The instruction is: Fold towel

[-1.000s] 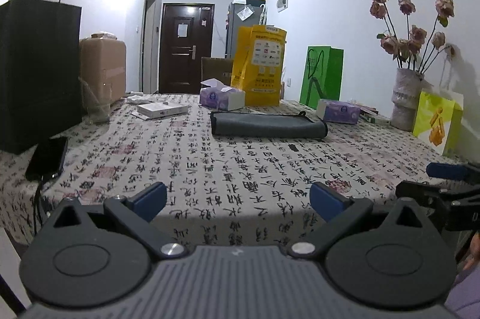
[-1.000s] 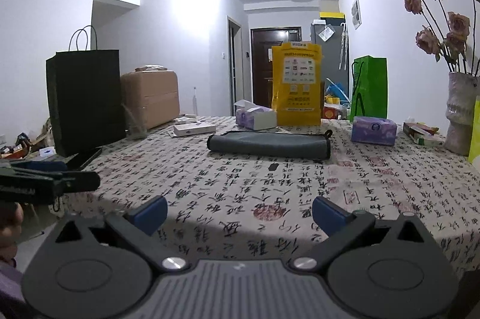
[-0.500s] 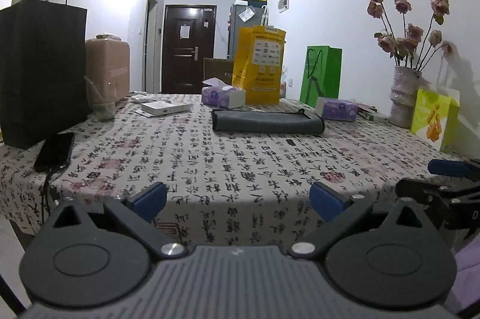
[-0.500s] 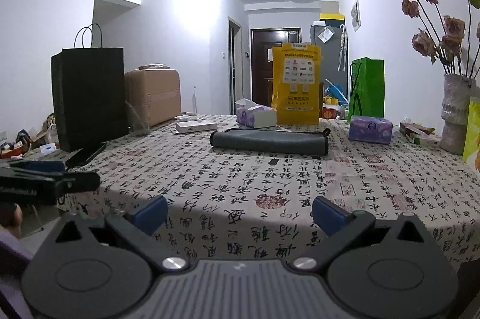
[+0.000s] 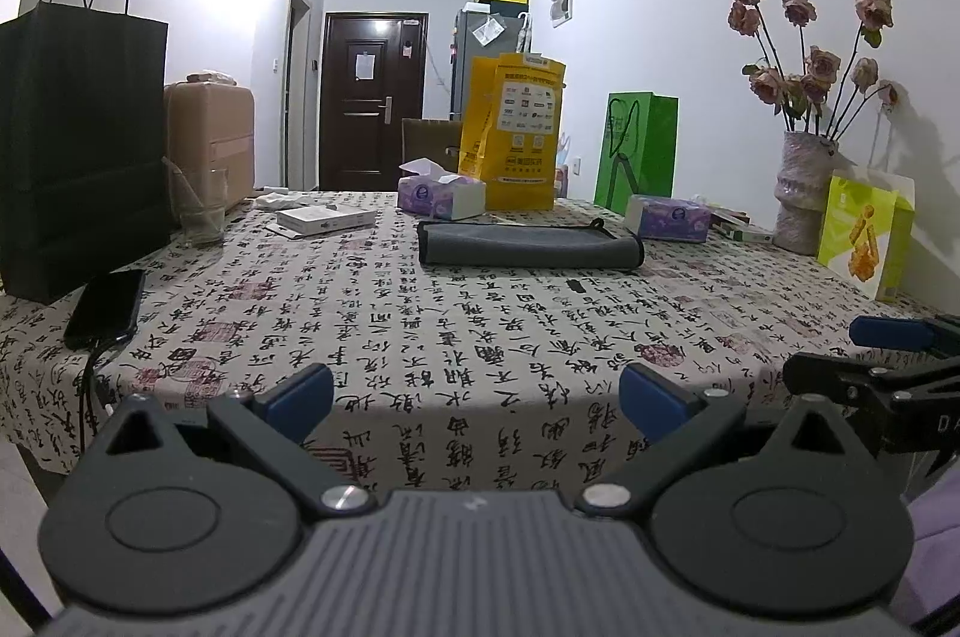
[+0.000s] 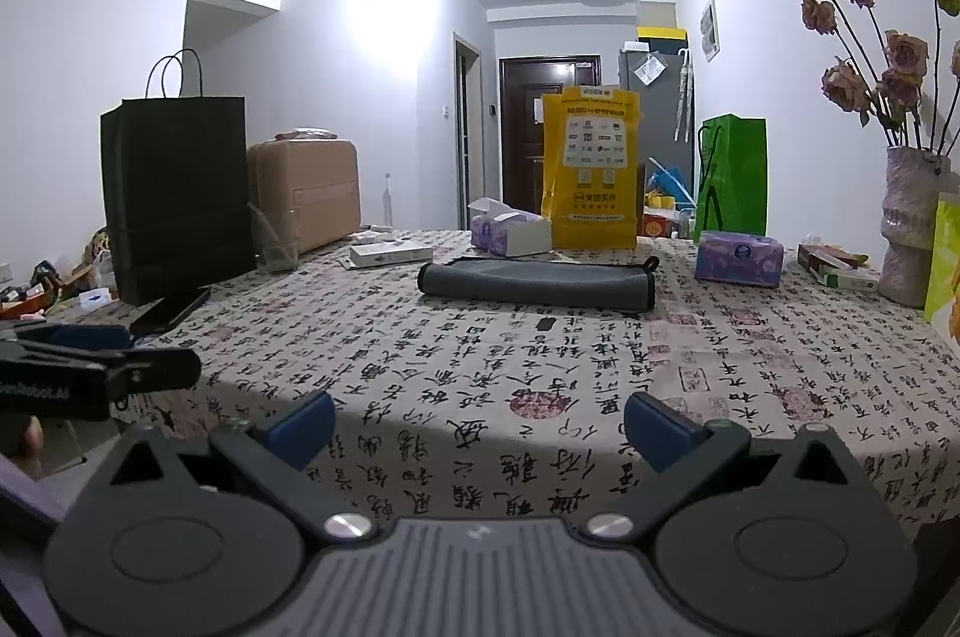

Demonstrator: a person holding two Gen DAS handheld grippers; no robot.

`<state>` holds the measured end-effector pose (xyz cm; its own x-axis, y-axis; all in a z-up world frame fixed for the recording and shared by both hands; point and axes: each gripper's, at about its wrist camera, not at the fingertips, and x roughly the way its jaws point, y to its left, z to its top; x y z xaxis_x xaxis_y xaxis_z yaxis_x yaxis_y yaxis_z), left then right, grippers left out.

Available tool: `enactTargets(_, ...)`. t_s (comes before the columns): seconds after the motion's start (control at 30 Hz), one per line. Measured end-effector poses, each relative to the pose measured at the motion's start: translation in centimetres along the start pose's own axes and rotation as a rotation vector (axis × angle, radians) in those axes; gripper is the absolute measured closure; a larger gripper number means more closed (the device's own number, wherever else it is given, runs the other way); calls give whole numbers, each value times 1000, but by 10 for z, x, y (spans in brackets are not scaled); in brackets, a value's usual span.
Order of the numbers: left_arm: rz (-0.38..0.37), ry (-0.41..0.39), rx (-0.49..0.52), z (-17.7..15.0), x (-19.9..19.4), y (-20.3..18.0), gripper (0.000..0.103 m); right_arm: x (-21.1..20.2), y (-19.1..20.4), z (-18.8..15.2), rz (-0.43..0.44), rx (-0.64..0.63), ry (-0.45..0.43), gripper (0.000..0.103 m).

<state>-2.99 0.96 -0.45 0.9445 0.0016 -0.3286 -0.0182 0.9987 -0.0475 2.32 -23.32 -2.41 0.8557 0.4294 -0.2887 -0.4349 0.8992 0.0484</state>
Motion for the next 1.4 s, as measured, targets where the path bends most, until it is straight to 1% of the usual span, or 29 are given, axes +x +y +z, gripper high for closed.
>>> enactTargets(0.4,11,3,7,1,0,-1,0,3,0,-1,1,10,11,0)
enactTargets(1.4,12,4,10,2,1,-2,0,2,0,-2,9,20,14,0)
